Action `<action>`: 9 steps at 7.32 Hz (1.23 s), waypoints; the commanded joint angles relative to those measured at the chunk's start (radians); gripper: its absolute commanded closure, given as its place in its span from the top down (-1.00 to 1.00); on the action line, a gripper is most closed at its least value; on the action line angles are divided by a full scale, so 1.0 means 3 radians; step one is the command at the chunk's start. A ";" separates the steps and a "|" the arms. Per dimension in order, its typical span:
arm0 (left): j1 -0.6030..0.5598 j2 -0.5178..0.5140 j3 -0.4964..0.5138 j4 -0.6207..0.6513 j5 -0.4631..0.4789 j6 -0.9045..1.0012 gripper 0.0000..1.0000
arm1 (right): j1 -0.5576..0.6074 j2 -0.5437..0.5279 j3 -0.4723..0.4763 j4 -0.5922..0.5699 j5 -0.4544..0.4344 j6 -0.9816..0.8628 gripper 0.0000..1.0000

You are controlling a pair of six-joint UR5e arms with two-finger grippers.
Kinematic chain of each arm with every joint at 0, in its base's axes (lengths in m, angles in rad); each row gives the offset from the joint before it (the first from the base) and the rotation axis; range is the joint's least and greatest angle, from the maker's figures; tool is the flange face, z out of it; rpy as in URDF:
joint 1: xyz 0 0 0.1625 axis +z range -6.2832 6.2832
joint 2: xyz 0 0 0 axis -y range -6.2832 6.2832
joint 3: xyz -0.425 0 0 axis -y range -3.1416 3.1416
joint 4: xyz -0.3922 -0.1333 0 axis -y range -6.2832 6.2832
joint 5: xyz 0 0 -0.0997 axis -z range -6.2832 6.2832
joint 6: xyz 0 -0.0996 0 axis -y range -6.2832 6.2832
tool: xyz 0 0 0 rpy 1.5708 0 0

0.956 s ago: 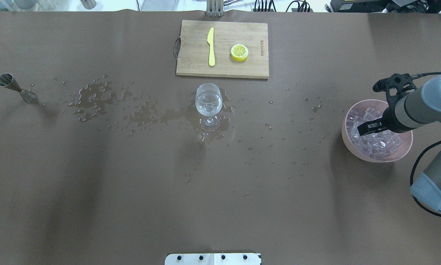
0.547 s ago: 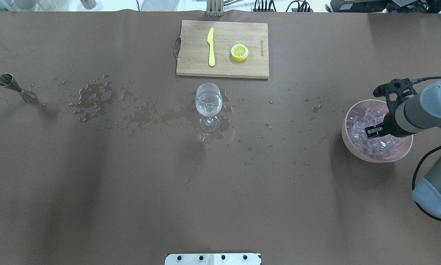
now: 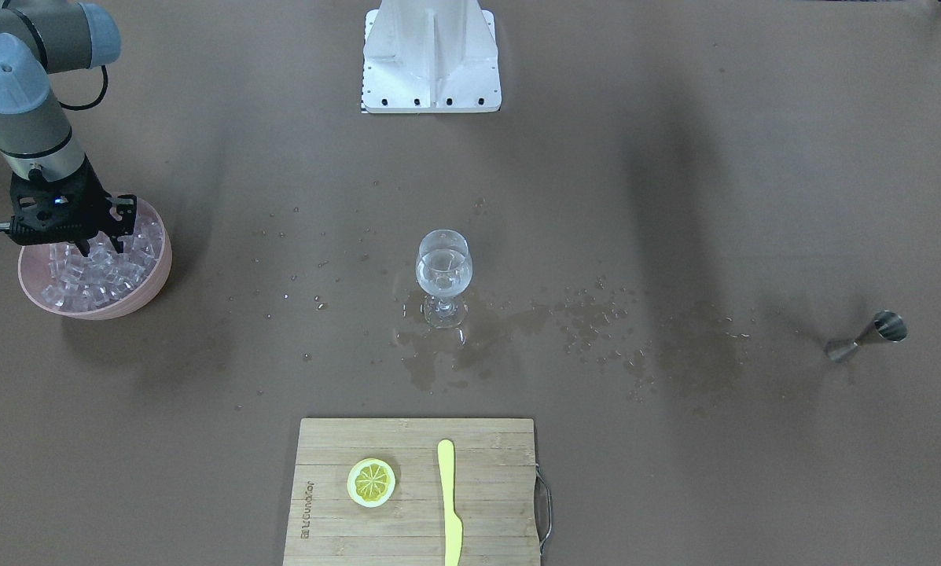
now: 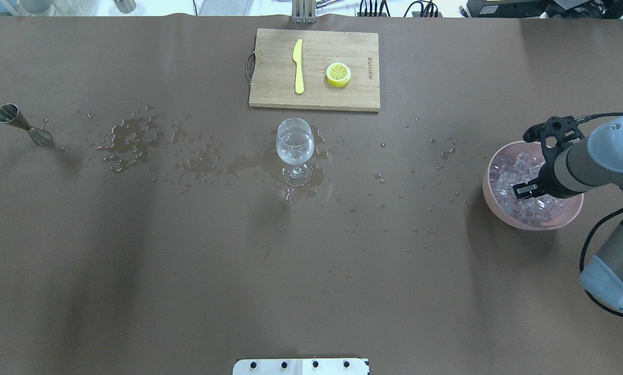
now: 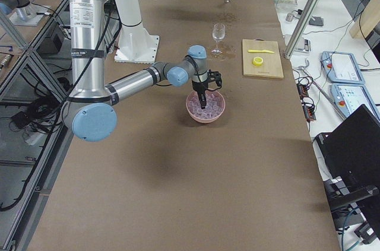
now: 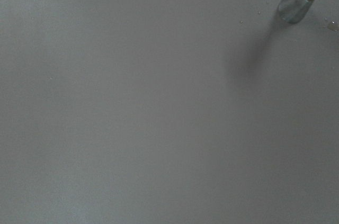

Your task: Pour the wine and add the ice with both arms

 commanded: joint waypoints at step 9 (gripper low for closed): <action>0.0000 -0.0005 0.0015 -0.0031 0.0000 0.0000 0.96 | 0.0069 0.0048 -0.0007 -0.0019 0.0004 -0.0082 0.00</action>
